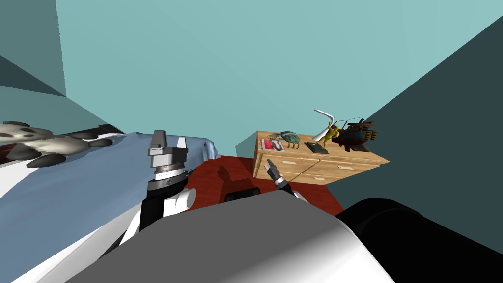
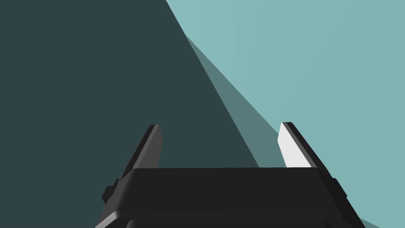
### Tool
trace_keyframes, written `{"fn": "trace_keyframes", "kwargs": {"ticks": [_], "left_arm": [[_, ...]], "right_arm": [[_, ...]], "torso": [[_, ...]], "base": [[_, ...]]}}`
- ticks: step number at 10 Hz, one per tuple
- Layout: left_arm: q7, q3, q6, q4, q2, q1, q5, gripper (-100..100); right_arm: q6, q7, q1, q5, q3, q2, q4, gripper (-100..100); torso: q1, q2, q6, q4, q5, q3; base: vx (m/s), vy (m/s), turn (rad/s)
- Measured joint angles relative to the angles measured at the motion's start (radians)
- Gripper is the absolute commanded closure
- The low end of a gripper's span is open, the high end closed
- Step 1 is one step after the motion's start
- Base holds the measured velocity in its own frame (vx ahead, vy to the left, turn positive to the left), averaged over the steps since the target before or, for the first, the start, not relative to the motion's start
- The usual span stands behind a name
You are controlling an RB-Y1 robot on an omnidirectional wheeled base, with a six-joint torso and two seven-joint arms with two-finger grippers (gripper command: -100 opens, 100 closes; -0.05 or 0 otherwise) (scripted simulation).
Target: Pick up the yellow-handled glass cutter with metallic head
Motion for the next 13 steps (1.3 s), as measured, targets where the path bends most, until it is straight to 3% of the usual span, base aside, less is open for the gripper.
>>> {"fn": "trace_keyframes", "kwargs": {"ticks": [5,6,7,10,13], "left_arm": [[0.0,0.0,0.0,0.0,0.0,0.0,0.0,0],[0.0,0.0,0.0,0.0,0.0,0.0,0.0,0],[0.0,0.0,0.0,0.0,0.0,0.0,0.0,0],[0.0,0.0,0.0,0.0,0.0,0.0,0.0,0],[0.0,0.0,0.0,0.0,0.0,0.0,0.0,0]], "right_arm": [[-0.06,-0.026,0.033,-0.027,0.071,-0.133,0.153,-100],[-0.068,-0.03,0.039,-0.03,0.08,-0.159,0.176,-100],[-0.064,-0.03,0.074,-0.035,0.094,-0.189,0.164,-100],[-0.094,-0.039,0.065,-0.04,0.109,-0.227,0.234,-100],[-0.131,-0.051,0.078,-0.049,0.151,-0.301,0.323,-100]], "torso": [[0.001,-0.001,0.0,0.0,0.0,0.0],[0.0,-0.001,0.0,0.0,0.0,-0.001],[0.003,-0.002,0.0,0.0,0.001,-0.001],[-0.007,-0.002,0.0,0.0,-0.001,-0.001],[0.001,-0.003,0.0,-0.001,0.0,-0.002]], "base": [[-0.017,0.128,0.041],[0.011,0.158,0.087],[0.02,0.124,0.025],[0.01,0.037,0.036],[0.028,0.111,0.055]]}}
